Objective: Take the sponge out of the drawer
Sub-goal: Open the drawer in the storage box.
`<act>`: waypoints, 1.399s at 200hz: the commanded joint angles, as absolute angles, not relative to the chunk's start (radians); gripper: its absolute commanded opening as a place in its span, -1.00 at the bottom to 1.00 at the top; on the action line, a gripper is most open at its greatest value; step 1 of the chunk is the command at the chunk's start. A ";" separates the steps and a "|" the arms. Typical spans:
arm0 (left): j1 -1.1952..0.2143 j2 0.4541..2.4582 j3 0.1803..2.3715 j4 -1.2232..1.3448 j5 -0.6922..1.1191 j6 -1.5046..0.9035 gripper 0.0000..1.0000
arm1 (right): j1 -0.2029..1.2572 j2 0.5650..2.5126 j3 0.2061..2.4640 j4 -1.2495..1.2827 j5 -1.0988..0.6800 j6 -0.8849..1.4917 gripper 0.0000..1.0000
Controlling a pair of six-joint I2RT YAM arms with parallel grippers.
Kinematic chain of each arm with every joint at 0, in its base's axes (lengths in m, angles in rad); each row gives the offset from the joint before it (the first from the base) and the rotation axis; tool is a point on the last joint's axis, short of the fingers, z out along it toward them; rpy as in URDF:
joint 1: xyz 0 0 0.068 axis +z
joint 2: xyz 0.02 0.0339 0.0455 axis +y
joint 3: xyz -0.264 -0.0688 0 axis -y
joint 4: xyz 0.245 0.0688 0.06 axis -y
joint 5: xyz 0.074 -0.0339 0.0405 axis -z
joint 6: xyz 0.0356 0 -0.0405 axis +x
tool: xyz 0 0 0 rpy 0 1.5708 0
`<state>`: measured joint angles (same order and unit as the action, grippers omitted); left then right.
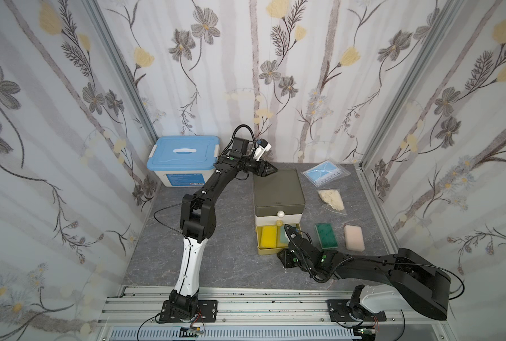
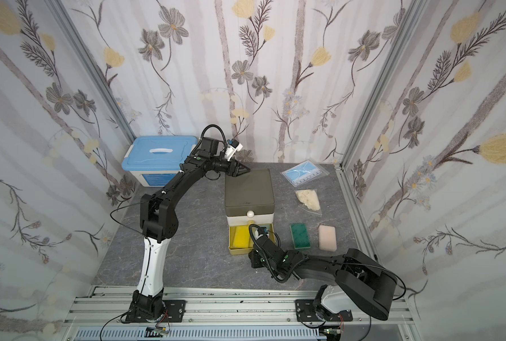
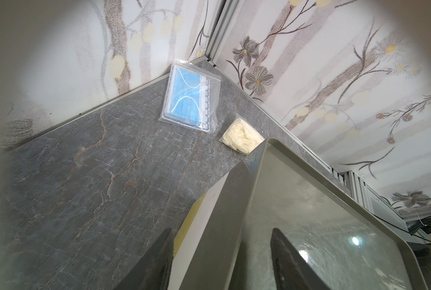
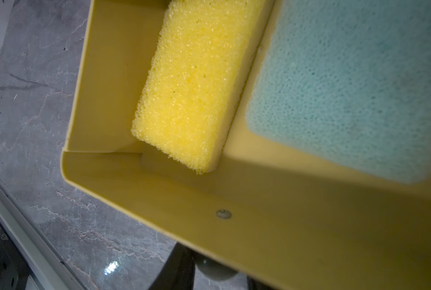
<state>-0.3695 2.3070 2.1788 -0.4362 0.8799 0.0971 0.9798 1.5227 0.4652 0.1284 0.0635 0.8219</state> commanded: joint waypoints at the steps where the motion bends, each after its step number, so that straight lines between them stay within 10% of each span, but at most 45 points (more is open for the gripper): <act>1: -0.372 2.333 2.175 -0.522 0.830 0.102 0.25 | 1.013 1.518 0.457 -0.016 0.051 0.824 -0.63; 195: -0.384 2.338 2.177 -0.510 0.834 0.097 0.24 | 1.190 1.523 0.517 -0.206 0.198 0.896 -0.69; 280: -0.386 2.344 2.171 -0.503 0.842 0.095 0.24 | 1.193 1.470 0.581 -0.336 0.260 0.849 0.13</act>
<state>-0.3740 2.3157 2.1857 -0.4229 0.8761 0.0975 1.1934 1.4841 0.5583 -0.2848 0.2321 0.8688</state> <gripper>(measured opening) 0.621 0.566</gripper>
